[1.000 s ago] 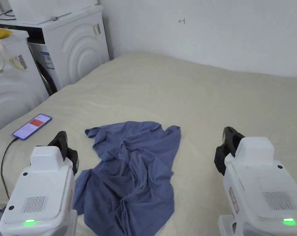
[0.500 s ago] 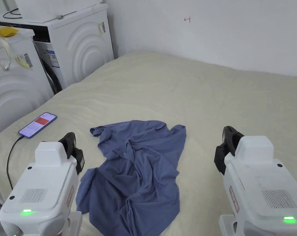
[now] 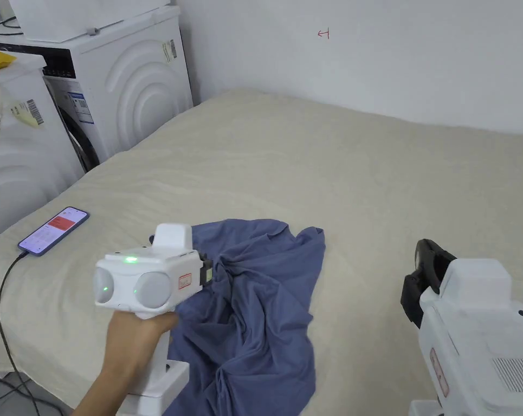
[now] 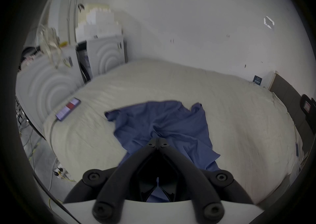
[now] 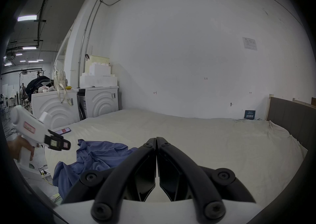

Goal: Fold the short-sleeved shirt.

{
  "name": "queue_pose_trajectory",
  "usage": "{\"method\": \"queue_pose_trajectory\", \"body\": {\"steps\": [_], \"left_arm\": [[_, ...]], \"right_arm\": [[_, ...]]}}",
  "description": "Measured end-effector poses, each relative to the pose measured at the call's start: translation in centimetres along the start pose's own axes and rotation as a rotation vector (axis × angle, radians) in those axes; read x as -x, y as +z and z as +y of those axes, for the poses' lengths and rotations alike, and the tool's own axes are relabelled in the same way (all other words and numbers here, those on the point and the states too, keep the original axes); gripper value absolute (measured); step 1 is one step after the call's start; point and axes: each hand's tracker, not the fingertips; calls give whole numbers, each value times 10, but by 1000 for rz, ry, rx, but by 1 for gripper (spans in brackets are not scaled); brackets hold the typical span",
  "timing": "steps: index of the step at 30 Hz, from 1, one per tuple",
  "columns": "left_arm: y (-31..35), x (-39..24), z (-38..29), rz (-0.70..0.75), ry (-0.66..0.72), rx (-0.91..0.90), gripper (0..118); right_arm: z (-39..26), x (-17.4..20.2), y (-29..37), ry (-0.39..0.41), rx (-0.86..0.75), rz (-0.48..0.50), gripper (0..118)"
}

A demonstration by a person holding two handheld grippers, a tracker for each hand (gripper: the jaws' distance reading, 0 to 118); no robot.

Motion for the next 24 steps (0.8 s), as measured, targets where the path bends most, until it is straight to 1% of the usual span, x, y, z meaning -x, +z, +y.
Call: {"method": "queue_pose_trajectory", "body": {"steps": [2, 3, 4, 6, 8, 9, 10, 14, 20, 21, 22, 23, 24], "left_arm": [[-28, -1, 4, -12, 22, 72, 0], [-39, -1, 6, -33, 36, 107, 4], [-48, -2, 6, -43, 49, 133, 11], [-70, -5, 9, -35, 37, 184, 43], [-84, -9, 10, -32, 11, 246, 80], [-92, -11, 11, -39, 6, 293, 92], [-99, -11, 10, -37, 20, 309, 101], [-122, -12, 7, 8, 48, 368, 105], [-140, -15, -6, 40, 37, 439, 104], [-141, -14, -8, 35, 55, 437, 101], [-141, -13, -9, 24, 78, 435, 94], [-142, -12, -10, -5, 121, 437, 75], [-143, -11, -14, -31, 163, 458, 71]], "right_arm": [[-2, -3, -3, 1, 9, -10, 0], [-4, -5, -4, 1, 14, -13, 0], [-5, -7, -6, 2, 21, -14, 0], [-9, -11, -9, 13, 37, -19, 0], [-12, -14, -11, 23, 48, -24, 0], [-14, -16, -12, 25, 53, -26, 0], [-19, -21, -14, 27, 58, -27, 0], [-27, -28, -17, 36, 79, -37, 0], [-32, -35, -18, 27, 101, -49, 0], [-33, -36, -19, 26, 103, -51, 0], [-34, -37, -18, 25, 105, -52, 0], [-34, -38, -18, 25, 107, -53, 0], [-34, -39, -18, 25, 108, -54, 0]]}}
